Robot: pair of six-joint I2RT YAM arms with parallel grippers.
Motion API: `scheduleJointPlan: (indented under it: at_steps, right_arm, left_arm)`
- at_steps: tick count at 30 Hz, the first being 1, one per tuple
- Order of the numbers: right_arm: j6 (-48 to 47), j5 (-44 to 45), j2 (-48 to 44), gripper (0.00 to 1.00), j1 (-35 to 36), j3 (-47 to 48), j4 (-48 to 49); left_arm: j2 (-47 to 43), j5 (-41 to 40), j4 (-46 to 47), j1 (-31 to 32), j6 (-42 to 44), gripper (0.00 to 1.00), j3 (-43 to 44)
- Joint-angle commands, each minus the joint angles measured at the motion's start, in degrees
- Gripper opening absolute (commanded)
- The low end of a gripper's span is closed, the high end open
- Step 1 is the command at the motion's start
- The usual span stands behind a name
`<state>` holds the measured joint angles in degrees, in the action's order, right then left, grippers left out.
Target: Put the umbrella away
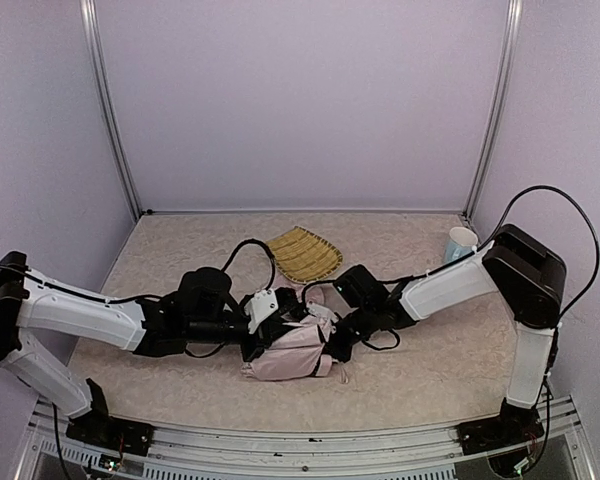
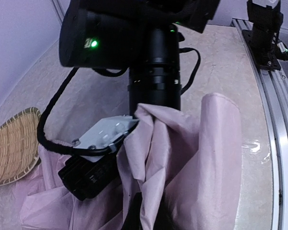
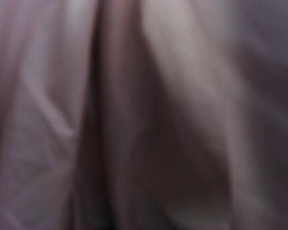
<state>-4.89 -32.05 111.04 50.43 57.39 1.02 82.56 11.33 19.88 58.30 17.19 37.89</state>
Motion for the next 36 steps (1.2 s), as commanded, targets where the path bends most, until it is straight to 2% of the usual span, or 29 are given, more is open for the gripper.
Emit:
scheduleJointPlan:
  at_steps: [1,8,14,19,23,25,27,31,36]
  right_arm:
    - [-1.7,-3.9,0.1,0.24,0.9,-3.3,-3.9]
    - [2.7,-4.0,-3.3,0.27,0.0,-7.3,1.6]
    - [8.3,0.3,-10.0,0.33,-1.1,-13.5,7.1]
    - [8.9,9.8,-17.3,0.43,-3.0,-15.8,2.8]
    - [5.1,19.2,-21.8,0.5,-3.4,-12.7,-3.2]
    - [2.5,21.1,-22.9,0.55,-3.0,-10.5,-3.6]
    - [-1.1,18.2,-23.2,0.62,-1.8,-9.6,-1.0]
    - [-4.3,6.1,-19.9,0.72,-0.7,-6.4,5.8]
    - [-6.5,0.7,-11.1,0.71,0.9,0.8,3.6]
  left_arm:
    - [5.6,-3.2,6.7,-5.2,-6.0,0.0,0.8]
    - [14.6,-2.9,2.7,-10.1,-9.6,0.0,1.8]
    - [22.3,2.5,-0.1,-11.5,-11.9,0.0,2.8]
    - [23.9,6.3,1.1,-11.8,-11.8,0.0,3.1]
    - [23.7,7.9,1.0,-11.7,-10.8,0.0,3.6]
    - [23.5,8.6,0.9,-11.7,-10.3,0.0,3.6]
    - [23.2,9.0,0.9,-11.7,-10.0,0.0,3.6]
    - [23.0,9.1,0.9,-11.6,-9.8,0.0,3.8]
    - [22.9,9.4,0.7,-11.5,-9.4,0.0,4.1]
